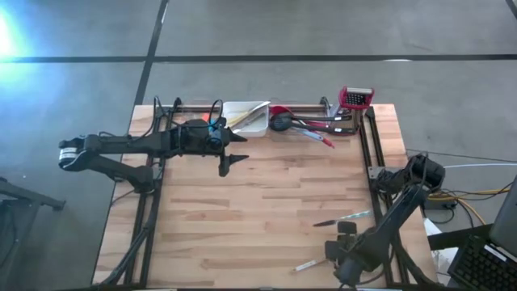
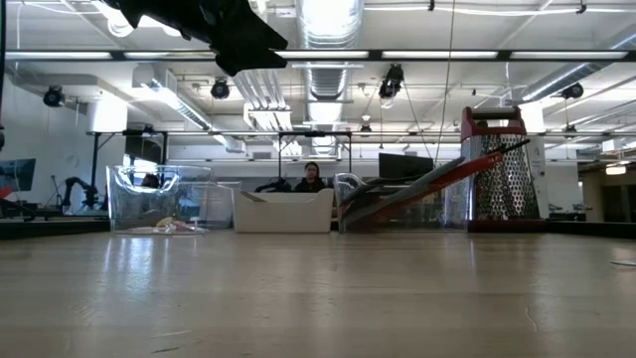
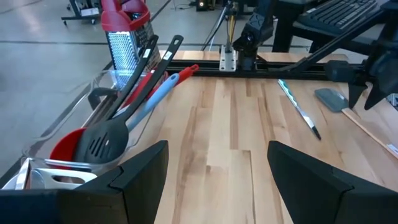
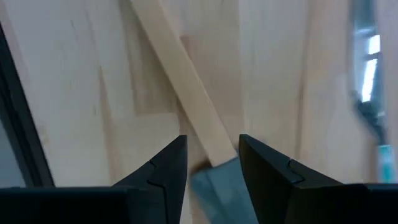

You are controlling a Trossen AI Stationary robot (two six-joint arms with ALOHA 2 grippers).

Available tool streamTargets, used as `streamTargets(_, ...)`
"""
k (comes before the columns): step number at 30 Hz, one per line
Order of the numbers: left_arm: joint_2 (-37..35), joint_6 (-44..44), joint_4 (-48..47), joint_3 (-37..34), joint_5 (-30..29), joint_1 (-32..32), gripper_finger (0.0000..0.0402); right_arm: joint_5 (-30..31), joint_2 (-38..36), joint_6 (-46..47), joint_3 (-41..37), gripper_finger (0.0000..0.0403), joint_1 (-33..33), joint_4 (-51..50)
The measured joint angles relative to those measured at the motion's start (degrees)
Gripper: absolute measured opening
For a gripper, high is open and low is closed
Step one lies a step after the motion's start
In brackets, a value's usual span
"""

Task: Pick & Place Kitchen Items
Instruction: Put the gray spatula into the left transparent bin

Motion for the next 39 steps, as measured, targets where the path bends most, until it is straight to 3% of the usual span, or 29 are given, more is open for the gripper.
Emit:
streamTargets(8, 0.00, 0.11, -0.11, 0.00, -0.11, 0.00, 0.0280, -2.43, -2.49, 0.01, -7.50, 0.0135, 0.16, 11.16)
streamTargets(33, 0.00, 0.05, -0.01, 0.00, -0.18, 0.00, 0.0280, -2.03, -2.54, -10.79, -11.92, 0.0132, 0.15, 12.35)
streamTargets(39, 0.00, 0.02, -0.08, 0.00, -0.27, 0.00, 0.0280, -1.92, -2.53, -11.41, -11.90, 0.0110, 0.13, 12.52)
